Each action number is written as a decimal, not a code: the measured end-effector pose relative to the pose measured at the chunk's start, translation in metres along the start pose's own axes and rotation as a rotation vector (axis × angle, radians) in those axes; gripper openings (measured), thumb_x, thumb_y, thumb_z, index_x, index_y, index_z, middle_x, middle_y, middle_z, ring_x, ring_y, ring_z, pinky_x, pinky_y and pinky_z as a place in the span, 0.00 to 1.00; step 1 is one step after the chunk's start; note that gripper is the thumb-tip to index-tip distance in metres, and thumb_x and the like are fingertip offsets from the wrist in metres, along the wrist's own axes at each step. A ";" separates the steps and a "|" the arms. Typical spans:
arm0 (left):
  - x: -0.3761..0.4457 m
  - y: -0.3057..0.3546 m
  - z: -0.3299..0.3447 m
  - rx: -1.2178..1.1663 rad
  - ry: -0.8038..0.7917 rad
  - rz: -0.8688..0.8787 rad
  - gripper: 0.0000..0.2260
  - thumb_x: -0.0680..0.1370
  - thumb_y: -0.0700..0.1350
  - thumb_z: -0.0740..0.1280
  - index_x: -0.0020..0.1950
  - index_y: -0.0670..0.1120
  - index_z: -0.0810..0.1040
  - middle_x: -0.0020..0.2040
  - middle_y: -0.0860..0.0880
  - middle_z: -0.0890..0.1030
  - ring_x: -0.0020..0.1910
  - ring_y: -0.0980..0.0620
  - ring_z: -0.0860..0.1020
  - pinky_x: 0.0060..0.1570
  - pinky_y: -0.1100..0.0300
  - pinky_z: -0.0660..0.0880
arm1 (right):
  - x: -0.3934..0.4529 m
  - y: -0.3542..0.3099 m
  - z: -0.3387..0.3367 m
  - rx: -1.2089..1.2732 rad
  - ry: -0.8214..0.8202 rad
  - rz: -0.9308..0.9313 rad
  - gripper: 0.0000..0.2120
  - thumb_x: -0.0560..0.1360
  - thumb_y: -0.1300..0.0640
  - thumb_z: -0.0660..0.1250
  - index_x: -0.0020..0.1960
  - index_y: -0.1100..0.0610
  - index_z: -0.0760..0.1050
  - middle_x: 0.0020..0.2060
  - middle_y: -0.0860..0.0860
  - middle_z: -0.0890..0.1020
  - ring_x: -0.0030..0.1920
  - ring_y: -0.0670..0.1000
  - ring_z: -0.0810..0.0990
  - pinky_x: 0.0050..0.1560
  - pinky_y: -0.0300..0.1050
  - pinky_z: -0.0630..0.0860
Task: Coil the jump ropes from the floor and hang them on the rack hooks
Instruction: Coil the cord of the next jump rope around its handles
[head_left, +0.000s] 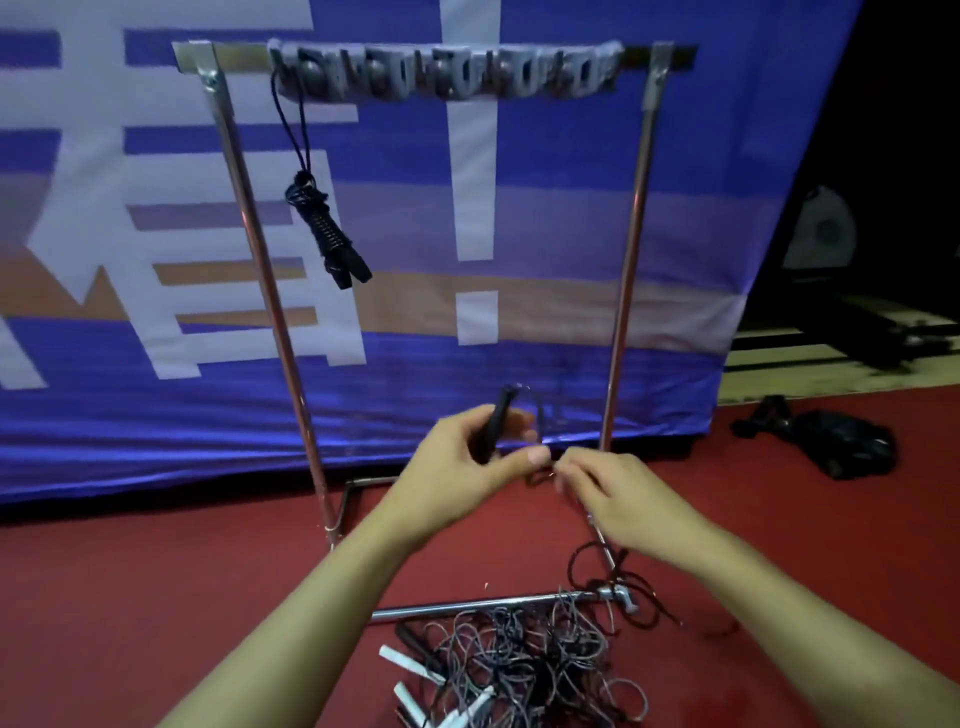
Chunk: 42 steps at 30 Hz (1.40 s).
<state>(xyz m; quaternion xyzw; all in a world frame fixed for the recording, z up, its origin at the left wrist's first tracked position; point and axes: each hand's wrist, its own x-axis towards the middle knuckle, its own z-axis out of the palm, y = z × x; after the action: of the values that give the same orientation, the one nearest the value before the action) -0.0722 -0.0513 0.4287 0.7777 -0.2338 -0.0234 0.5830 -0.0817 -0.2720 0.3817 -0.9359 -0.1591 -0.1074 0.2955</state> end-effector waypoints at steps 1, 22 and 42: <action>-0.004 -0.008 0.011 0.005 -0.076 -0.003 0.11 0.76 0.44 0.78 0.57 0.45 0.83 0.49 0.51 0.87 0.43 0.62 0.81 0.44 0.64 0.78 | -0.003 -0.002 0.005 -0.025 -0.022 0.004 0.12 0.83 0.57 0.63 0.43 0.47 0.78 0.37 0.43 0.83 0.39 0.41 0.79 0.43 0.43 0.72; 0.001 -0.070 -0.018 -0.555 -0.133 -0.550 0.15 0.78 0.49 0.68 0.55 0.38 0.81 0.48 0.44 0.86 0.26 0.58 0.65 0.23 0.69 0.57 | 0.004 0.067 0.008 -0.082 -0.209 0.094 0.14 0.83 0.45 0.61 0.40 0.47 0.73 0.33 0.50 0.81 0.36 0.52 0.79 0.43 0.50 0.75; -0.002 -0.083 -0.039 0.412 -0.245 -0.156 0.14 0.82 0.56 0.67 0.66 0.56 0.81 0.31 0.55 0.80 0.31 0.57 0.75 0.38 0.60 0.79 | -0.013 0.056 -0.024 -0.163 -0.437 0.041 0.19 0.85 0.43 0.58 0.38 0.48 0.75 0.31 0.39 0.79 0.34 0.42 0.77 0.42 0.39 0.73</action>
<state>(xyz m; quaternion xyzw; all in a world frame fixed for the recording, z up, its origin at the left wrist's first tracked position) -0.0337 0.0017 0.3648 0.8872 -0.2418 -0.1146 0.3758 -0.0758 -0.3323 0.3686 -0.9607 -0.1911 0.0912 0.1798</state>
